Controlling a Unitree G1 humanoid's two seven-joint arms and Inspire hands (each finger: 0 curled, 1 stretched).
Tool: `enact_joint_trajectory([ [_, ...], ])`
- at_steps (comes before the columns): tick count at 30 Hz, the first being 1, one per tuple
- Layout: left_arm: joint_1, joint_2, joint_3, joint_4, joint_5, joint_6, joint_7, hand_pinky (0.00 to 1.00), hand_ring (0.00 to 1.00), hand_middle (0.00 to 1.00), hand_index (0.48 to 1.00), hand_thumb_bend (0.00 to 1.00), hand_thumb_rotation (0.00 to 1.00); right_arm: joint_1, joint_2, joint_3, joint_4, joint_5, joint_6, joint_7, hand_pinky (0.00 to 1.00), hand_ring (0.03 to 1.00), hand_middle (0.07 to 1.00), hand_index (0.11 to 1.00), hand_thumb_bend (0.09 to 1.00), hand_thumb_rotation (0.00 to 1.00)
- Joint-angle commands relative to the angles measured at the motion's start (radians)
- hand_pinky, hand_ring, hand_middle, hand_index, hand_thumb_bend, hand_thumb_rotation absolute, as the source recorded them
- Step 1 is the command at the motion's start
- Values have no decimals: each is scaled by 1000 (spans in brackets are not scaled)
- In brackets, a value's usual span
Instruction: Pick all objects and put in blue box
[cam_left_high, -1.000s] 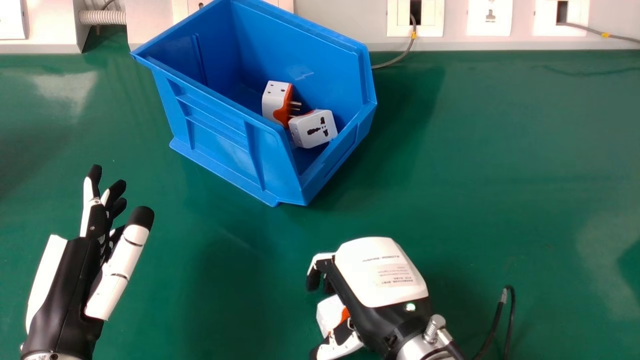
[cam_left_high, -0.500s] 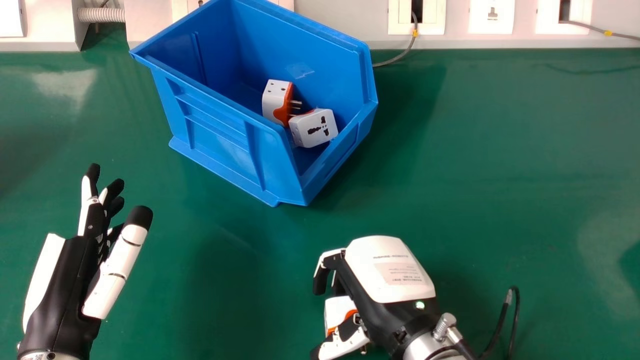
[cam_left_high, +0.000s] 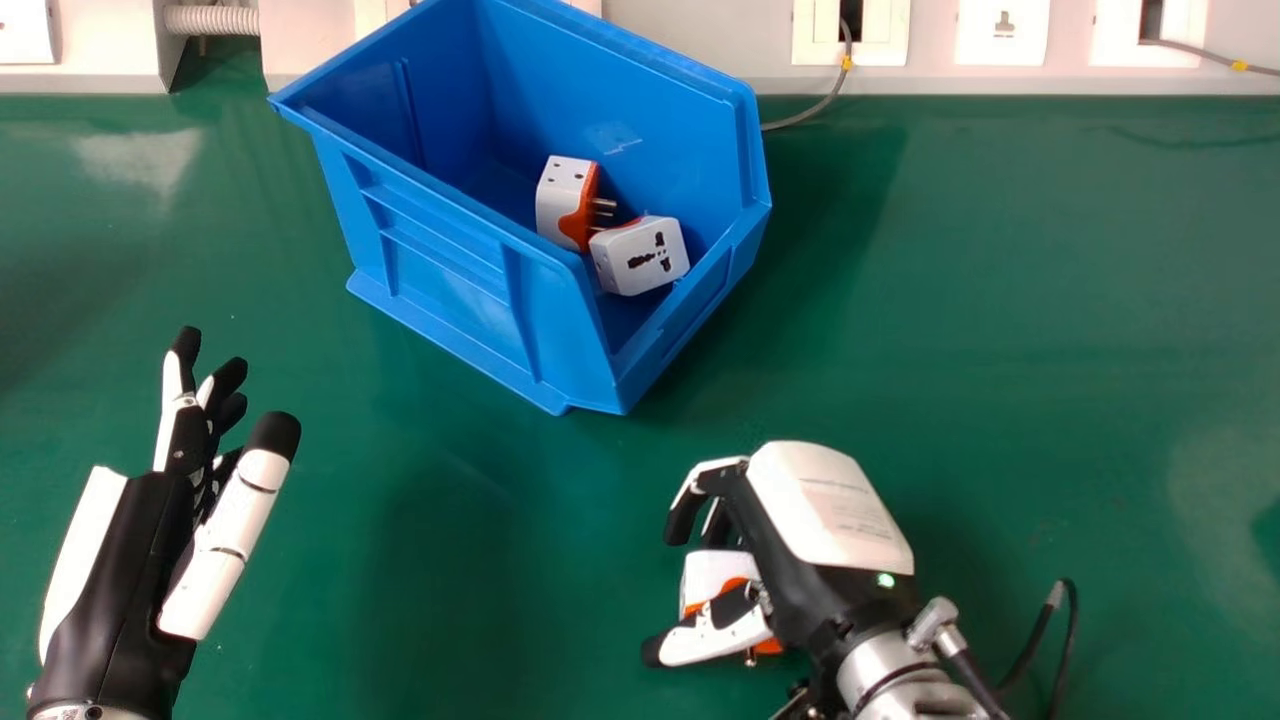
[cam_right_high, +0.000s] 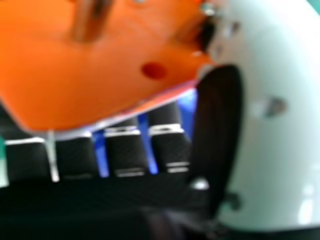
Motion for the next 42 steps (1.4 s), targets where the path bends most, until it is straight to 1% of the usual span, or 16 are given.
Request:
enact_joint_trajectory([
  [1, -1, 10, 13, -20, -10, -6, -3, 910, 979, 988, 978, 608, 941, 34, 9, -28, -3, 29, 62, 36, 259, 349, 473, 509, 498, 59],
  [2, 0, 11, 13, -21, -10, -6, -3, 910, 979, 988, 978, 608, 941, 39, 14, -33, -14, 34, 73, 39, 259, 349, 473, 509, 498, 59],
  [4, 3, 11, 13, -29, -10, -4, -4, 914, 981, 990, 980, 605, 946, 48, 24, -43, -37, 47, 94, 48, 334, 424, 512, 499, 488, 110],
  [7, 10, 12, 12, -47, -10, 1, -4, 916, 982, 990, 980, 603, 948, 59, 35, -57, -60, 70, 106, 49, 352, 444, 518, 494, 485, 130],
  [13, 7, 17, 14, -29, -4, -12, -3, 917, 982, 991, 981, 599, 949, 93, 74, -103, -117, 142, 131, 41, 371, 468, 530, 490, 482, 147],
  [14, 5, 18, 15, -20, -5, -17, -4, 917, 982, 991, 981, 598, 949, 100, 89, -119, -124, 169, 134, 41, 339, 426, 488, 486, 482, 149],
  [15, 4, 20, 15, -14, -5, -19, -4, 917, 982, 991, 981, 598, 949, 108, 108, -138, -133, 202, 143, 44, 339, 426, 488, 486, 482, 149],
  [16, 2, 21, 16, -10, -6, -20, -4, 917, 982, 991, 981, 596, 948, 112, 121, -152, -139, 225, 149, 46, 301, 378, 439, 483, 483, 151],
  [18, 9, 19, 14, -30, -3, -11, -3, 918, 983, 991, 981, 593, 948, 117, 152, -182, -150, 279, 165, 50, 218, 280, 338, 478, 484, 153],
  [19, 12, 18, 14, -37, -2, -8, -2, 918, 983, 991, 981, 593, 948, 120, 167, -196, -158, 305, 175, 52, 218, 280, 338, 478, 484, 153],
  [20, 13, 18, 14, -42, -1, -7, -2, 918, 983, 991, 981, 591, 948, 122, 181, -211, -167, 331, 186, 55, 182, 239, 296, 476, 484, 153],
  [23, 12, 22, 16, -35, -1, -10, -4, 919, 983, 991, 982, 590, 948, 129, 211, -241, -189, 383, 212, 50, 99, 146, 200, 473, 485, 151],
  [26, 11, 22, 17, -31, 1, -12, -3, 919, 983, 991, 982, 597, 946, 132, 206, -244, -201, 393, 215, 46, 42, 85, 140, 471, 486, 150],
  [34, 3, 26, 18, -10, 2, -20, -4, 919, 983, 991, 982, 603, 944, 128, 197, -256, -241, 425, 244, 59, 15, 55, 113, 470, 486, 146],
  [38, 9, 25, 19, -20, 4, -17, -3, 919, 983, 991, 981, 602, 944, 131, 220, -289, -275, 490, 277, 72, 12, 48, 107, 470, 486, 146],
  [42, 14, 24, 20, -31, 2, -14, -4, 919, 983, 991, 981, 598, 944, 133, 226, -292, -305, 511, 303, 66, 8, 45, 105, 470, 487, 148],
])
